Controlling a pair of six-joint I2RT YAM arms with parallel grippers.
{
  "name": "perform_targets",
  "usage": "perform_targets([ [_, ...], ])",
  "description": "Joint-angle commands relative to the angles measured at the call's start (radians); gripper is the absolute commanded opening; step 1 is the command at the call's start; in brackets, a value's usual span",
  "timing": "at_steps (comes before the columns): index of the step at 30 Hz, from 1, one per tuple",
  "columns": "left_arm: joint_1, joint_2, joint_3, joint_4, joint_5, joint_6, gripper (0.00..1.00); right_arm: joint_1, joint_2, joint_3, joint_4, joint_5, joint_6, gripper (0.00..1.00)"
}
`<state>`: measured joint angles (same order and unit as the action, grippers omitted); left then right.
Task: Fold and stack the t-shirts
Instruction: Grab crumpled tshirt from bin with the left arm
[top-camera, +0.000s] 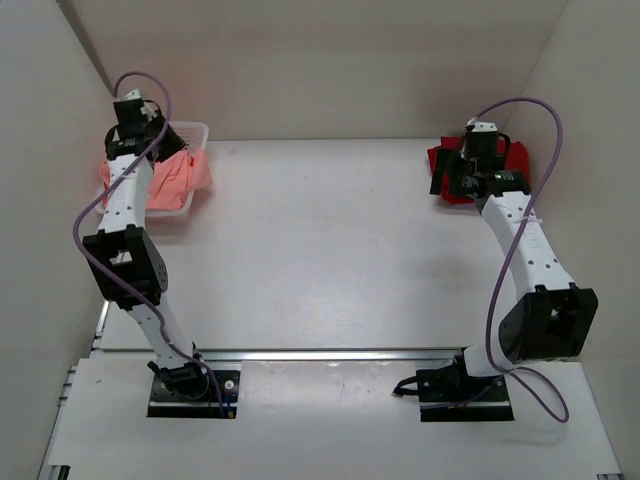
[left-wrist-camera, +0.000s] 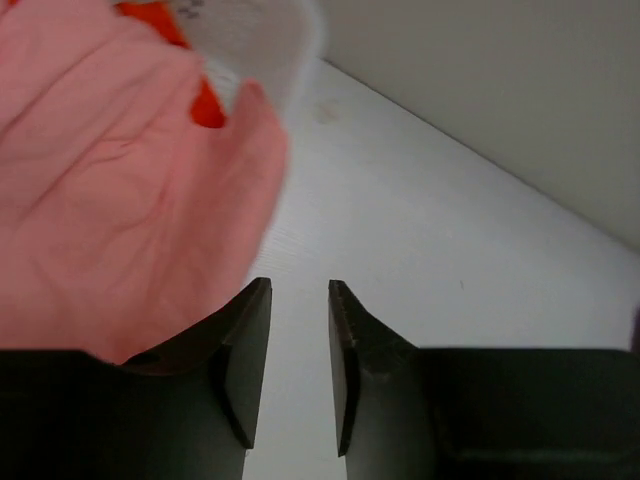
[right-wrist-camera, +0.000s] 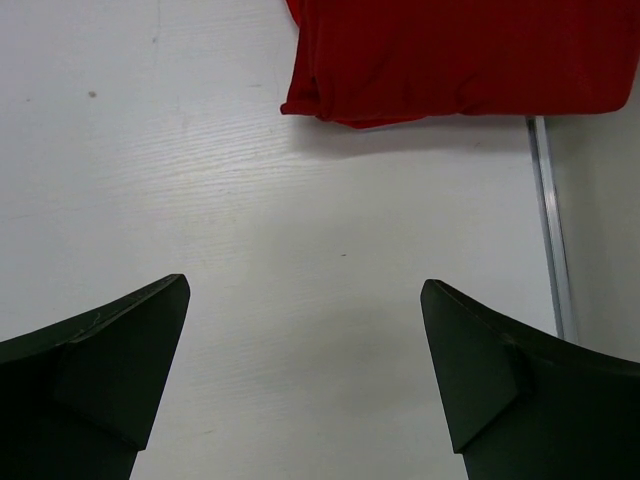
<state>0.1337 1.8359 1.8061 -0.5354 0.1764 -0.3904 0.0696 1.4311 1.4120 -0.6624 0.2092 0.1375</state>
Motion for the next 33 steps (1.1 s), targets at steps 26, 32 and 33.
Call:
perform_targets([
  [26, 0.164, 0.458, 0.246, -0.121, -0.291, -0.145, 0.00, 0.094, 0.221, 0.142, -0.035, 0.048, -0.022, 1.00],
  [32, 0.080, 0.257, 0.375, -0.170, -0.391, -0.105, 0.00, 0.110, 0.227, 0.215, -0.083, 0.064, 0.002, 0.99],
  [33, 0.058, 0.193, 0.384, -0.161, -0.384, -0.102, 0.00, 0.113, 0.223, 0.209, -0.085, 0.058, 0.008, 0.99],
])
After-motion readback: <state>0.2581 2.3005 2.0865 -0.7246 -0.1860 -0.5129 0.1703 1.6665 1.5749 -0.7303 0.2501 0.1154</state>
